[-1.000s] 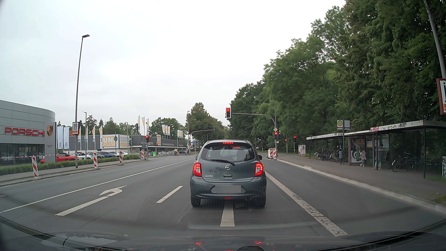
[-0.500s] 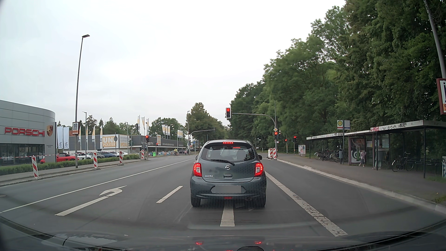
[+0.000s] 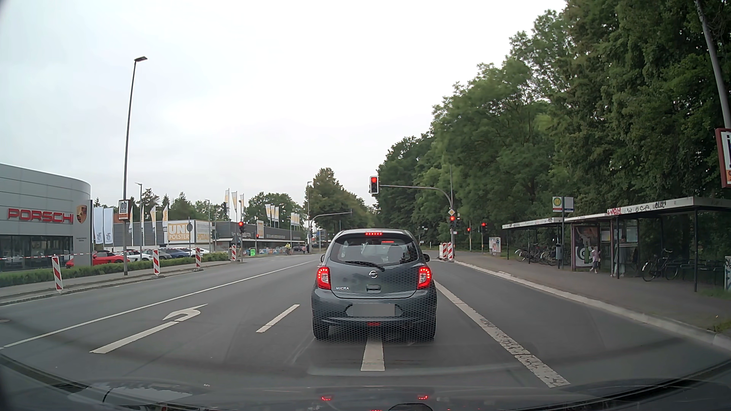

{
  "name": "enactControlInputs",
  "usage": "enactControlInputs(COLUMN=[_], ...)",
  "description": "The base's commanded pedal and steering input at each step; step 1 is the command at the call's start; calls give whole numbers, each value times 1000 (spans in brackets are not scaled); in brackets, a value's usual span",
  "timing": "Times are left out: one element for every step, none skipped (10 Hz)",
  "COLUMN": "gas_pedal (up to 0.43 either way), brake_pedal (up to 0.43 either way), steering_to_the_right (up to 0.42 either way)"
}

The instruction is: Follow the waypoints while adhering to traffic rules and regulations

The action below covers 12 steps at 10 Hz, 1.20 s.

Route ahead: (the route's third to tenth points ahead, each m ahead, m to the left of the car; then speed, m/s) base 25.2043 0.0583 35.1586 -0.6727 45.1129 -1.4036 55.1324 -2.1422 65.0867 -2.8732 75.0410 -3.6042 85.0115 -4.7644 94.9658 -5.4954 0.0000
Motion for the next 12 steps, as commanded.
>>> enactControlInputs(gas_pedal=[0,0,0,0,0,0,0,0,0,0,0,0], brake_pedal=[0,0,0,0,0,0,0,0,0,0,0,0], steering_to_the_right=[-5,-5,-5,-5,-5,-5,-5,-5,-5,-5,-5,-5])
